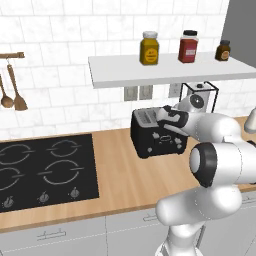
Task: Start the toaster. Once the lever pops up, take the bread to the plate on the dining counter.
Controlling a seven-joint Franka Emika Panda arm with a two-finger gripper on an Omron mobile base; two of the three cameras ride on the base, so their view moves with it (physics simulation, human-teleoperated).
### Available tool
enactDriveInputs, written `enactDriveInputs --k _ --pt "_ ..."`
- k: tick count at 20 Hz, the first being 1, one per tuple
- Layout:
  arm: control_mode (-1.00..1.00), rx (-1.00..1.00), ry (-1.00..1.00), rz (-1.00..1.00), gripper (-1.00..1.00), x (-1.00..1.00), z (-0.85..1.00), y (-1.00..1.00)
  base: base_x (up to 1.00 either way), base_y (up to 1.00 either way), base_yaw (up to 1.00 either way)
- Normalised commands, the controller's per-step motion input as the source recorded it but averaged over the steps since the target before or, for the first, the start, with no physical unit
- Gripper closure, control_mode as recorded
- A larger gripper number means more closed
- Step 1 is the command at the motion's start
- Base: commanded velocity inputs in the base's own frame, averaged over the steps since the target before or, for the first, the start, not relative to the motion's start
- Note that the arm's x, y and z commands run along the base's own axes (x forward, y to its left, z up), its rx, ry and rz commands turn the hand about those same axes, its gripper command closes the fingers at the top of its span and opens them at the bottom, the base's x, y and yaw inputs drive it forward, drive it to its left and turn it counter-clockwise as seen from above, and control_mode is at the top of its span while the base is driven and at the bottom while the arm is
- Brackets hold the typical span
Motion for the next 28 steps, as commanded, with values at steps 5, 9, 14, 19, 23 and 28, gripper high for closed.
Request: enactDriveInputs --k 5,9,14,19,23,28 --pt "-1.0 0.0 0.0 0.0 -1.0 0.0 0.0 0.0 0.0 0.0 0.0" --pt "-1.0 0.0 0.0 0.0 -1.0 0.0 0.0 0.0 0.0 0.0 0.0" --pt "-1.0 0.0 0.0 0.0 -1.0 0.0 0.0 0.0 0.0 0.0 0.0" --pt "-1.0 0.0 0.0 0.0 -1.0 0.0 0.0 0.0 0.0 0.0 0.0" --pt "-1.0 0.0 0.0 0.0 -1.0 0.0 0.0 0.0 0.0 0.0 0.0" --pt "-1.0 0.0 0.0 0.0 -1.0 0.0 0.0 0.0 0.0 0.0 0.0"
